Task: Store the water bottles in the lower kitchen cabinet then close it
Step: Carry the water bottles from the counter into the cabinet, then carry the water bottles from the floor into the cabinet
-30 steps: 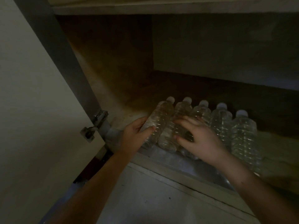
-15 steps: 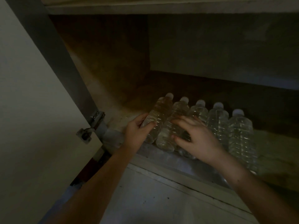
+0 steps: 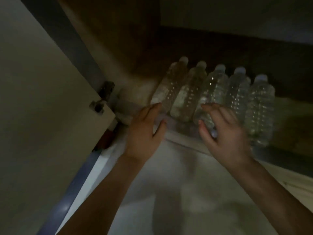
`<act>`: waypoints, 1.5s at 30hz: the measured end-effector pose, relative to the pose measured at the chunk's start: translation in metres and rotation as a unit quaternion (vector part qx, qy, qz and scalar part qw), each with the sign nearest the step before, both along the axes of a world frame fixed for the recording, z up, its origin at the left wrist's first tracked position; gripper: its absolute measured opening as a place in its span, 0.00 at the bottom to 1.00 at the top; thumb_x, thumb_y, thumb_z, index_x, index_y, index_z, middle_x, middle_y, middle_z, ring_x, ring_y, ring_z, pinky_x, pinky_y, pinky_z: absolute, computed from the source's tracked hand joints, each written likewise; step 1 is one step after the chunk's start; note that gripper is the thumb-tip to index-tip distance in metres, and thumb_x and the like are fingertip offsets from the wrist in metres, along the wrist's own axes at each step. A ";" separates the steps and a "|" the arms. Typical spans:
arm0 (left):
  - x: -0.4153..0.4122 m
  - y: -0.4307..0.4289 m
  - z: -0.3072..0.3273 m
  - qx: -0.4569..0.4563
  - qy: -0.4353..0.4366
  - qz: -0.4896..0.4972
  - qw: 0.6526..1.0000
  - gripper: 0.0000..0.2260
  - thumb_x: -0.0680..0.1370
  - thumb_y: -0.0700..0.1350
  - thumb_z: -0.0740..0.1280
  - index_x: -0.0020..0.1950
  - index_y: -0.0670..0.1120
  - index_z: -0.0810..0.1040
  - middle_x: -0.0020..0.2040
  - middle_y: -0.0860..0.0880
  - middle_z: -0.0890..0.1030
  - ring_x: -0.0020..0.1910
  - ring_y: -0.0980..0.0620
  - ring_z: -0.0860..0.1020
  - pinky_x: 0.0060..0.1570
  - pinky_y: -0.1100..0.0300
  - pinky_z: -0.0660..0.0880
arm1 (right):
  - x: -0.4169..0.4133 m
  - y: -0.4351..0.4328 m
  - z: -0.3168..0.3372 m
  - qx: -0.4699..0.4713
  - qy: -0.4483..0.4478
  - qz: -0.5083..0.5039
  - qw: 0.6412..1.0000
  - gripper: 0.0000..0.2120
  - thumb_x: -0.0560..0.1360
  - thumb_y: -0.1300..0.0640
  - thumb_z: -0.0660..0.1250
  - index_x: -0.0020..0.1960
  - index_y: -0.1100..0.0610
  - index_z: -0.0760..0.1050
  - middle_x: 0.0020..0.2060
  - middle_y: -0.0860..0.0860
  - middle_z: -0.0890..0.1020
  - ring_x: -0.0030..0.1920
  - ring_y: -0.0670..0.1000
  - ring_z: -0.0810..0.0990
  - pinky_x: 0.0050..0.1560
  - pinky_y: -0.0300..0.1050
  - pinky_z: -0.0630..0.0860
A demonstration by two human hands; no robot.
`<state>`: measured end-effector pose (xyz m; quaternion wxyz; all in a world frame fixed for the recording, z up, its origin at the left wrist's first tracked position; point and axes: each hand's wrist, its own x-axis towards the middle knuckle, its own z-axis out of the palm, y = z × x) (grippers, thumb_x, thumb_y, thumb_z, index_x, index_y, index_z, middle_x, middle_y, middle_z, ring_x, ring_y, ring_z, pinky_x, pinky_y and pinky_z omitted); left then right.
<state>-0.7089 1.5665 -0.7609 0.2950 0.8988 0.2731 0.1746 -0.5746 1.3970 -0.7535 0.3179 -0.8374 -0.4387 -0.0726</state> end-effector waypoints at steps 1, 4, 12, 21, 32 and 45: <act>-0.015 -0.010 0.005 0.003 0.019 -0.012 1.000 0.24 0.79 0.55 0.59 0.71 0.46 0.72 0.68 0.47 0.75 0.66 0.52 0.72 0.66 0.63 0.65 | -0.013 -0.009 0.002 -0.027 0.009 -0.003 1.000 0.19 0.78 0.53 0.61 0.65 0.62 0.75 0.57 0.58 0.79 0.59 0.57 0.76 0.60 0.48 0.72; -0.056 -0.037 0.028 0.001 0.103 -0.050 0.993 0.26 0.78 0.57 0.56 0.72 0.45 0.72 0.69 0.46 0.75 0.66 0.52 0.71 0.66 0.66 0.61 | -0.053 -0.040 0.015 -0.140 0.064 -0.013 0.988 0.24 0.78 0.49 0.60 0.69 0.61 0.72 0.60 0.59 0.79 0.60 0.59 0.77 0.61 0.50 0.72; -0.129 -0.100 0.206 -0.054 0.196 -0.112 0.973 0.26 0.80 0.56 0.54 0.72 0.43 0.71 0.65 0.45 0.77 0.63 0.47 0.73 0.63 0.57 0.68 | -0.128 -0.113 0.193 -0.218 0.177 -0.068 0.957 0.26 0.78 0.46 0.57 0.69 0.61 0.72 0.61 0.60 0.79 0.60 0.61 0.77 0.61 0.54 0.75; -0.132 -0.164 0.541 -0.047 0.149 -0.144 0.977 0.22 0.80 0.54 0.57 0.68 0.43 0.74 0.61 0.46 0.78 0.60 0.48 0.75 0.62 0.59 0.69 | -0.145 -0.173 0.520 -0.203 0.212 -0.125 0.947 0.26 0.79 0.45 0.54 0.69 0.58 0.72 0.61 0.56 0.79 0.60 0.58 0.78 0.58 0.50 0.76; -0.121 -0.175 0.774 0.032 0.067 -0.248 0.966 0.25 0.80 0.58 0.53 0.71 0.46 0.72 0.65 0.49 0.77 0.66 0.51 0.73 0.65 0.58 0.67 | -0.176 -0.222 0.766 -0.221 0.088 -0.198 0.951 0.22 0.80 0.46 0.58 0.70 0.54 0.70 0.64 0.50 0.77 0.64 0.53 0.75 0.65 0.50 0.72; -0.116 -0.210 0.798 0.077 0.079 -0.524 0.844 0.34 0.77 0.67 0.44 0.75 0.51 0.66 0.72 0.54 0.71 0.72 0.55 0.65 0.68 0.64 0.56 | -0.339 -0.299 0.790 -0.135 0.138 -0.531 0.825 0.28 0.79 0.40 0.51 0.67 0.56 0.75 0.61 0.52 0.80 0.60 0.57 0.79 0.59 0.53 0.77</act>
